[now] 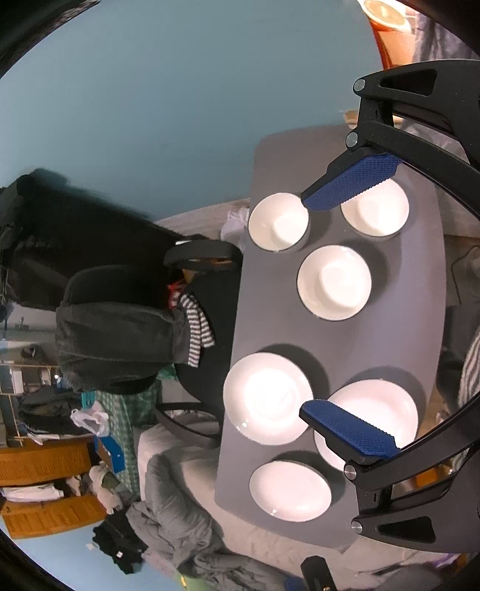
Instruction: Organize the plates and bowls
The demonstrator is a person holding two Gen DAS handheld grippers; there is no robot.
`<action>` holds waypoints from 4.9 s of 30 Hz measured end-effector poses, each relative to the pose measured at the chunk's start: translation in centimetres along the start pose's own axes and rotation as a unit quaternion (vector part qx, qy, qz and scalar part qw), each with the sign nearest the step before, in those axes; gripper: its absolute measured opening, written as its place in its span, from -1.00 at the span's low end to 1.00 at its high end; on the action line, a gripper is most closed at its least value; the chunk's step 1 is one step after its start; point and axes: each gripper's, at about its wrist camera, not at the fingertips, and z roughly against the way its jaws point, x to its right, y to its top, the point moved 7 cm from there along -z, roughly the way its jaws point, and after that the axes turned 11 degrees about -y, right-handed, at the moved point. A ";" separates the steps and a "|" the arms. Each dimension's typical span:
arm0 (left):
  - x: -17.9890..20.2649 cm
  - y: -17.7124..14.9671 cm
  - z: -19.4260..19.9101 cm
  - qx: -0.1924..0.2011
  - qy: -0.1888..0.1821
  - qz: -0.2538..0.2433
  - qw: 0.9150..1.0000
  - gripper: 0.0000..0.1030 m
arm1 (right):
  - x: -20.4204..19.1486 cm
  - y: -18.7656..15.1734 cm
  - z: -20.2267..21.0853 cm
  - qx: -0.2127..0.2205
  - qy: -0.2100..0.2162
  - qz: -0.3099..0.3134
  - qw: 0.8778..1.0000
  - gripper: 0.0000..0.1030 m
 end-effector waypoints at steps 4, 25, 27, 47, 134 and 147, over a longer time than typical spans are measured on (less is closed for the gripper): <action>-0.7 -0.1 0.4 0.008 0.011 -0.009 1.000 0.69 | -0.5 0.2 0.0 0.003 0.007 0.000 1.000 0.96; -6.6 -3.8 -0.7 -0.005 0.006 0.051 0.999 0.69 | -6.7 -1.0 -1.1 0.000 0.062 0.074 0.995 0.96; -6.9 -4.2 -1.0 -0.006 0.000 0.059 0.998 0.69 | -7.3 -1.4 -1.7 -0.008 0.070 0.083 0.994 0.96; -9.6 -8.3 -8.6 -0.044 0.029 0.033 0.998 0.69 | -11.9 -6.4 -10.9 -0.110 0.072 0.123 0.984 0.95; -10.8 -11.0 -20.0 -0.215 -0.024 0.071 0.974 -0.72 | -15.5 -13.5 -19.9 -0.297 0.192 0.132 0.926 -0.57; -10.8 -11.2 -20.0 -0.212 -0.021 0.084 0.973 -0.73 | -15.9 -11.8 -19.9 -0.314 0.197 0.138 0.918 -0.68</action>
